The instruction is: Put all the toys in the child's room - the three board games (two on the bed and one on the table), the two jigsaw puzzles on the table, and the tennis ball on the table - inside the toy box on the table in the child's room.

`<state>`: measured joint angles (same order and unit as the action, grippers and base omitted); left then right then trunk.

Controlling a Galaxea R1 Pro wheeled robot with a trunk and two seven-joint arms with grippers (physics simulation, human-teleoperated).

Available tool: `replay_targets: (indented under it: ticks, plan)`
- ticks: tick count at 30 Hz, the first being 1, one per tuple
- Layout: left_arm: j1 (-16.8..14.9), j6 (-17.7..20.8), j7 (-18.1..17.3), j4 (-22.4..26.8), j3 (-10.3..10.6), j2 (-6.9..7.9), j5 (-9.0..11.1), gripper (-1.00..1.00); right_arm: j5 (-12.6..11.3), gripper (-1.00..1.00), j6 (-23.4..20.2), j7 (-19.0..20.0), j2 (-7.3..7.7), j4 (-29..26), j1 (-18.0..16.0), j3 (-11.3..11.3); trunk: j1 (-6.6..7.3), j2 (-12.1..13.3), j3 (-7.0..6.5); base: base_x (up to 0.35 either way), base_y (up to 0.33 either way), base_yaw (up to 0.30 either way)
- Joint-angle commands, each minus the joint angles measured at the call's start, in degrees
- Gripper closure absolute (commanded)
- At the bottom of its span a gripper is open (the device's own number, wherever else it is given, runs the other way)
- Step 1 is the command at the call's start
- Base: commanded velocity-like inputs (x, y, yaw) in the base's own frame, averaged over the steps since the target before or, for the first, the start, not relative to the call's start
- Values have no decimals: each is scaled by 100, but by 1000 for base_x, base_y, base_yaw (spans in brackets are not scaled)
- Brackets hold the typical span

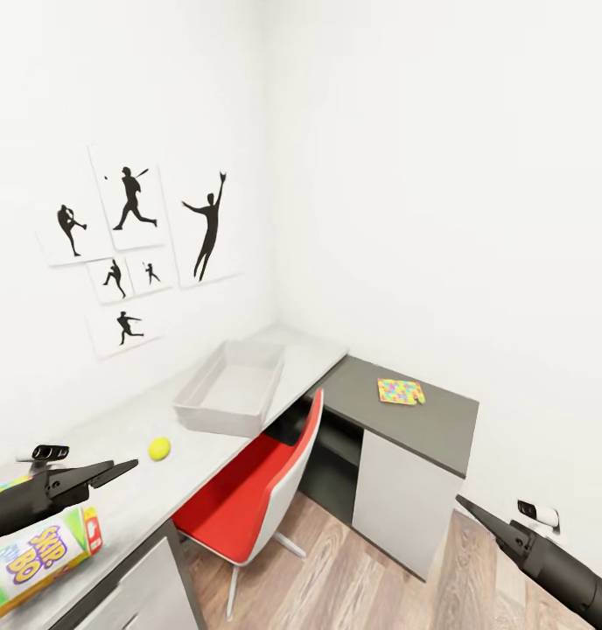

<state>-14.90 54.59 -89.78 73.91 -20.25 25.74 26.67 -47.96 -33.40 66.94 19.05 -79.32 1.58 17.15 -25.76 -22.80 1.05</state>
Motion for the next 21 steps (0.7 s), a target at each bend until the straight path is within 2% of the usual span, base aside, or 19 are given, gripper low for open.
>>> replay_targets:
  ticks: [1, 21]
  plan:
    - [-4, 61, -22, 0, 0, 1, -3, -100, -38, -100, -46, -6, 2, -4, 0, -1, -3, -12, 8, -129, 3, -279]
    - [-4, 61, -22, 0, 3, 1, -3, -100, -38, -100, -52, 3, 2, -4, 0, 5, -3, -12, -60, -156, 0, -279]
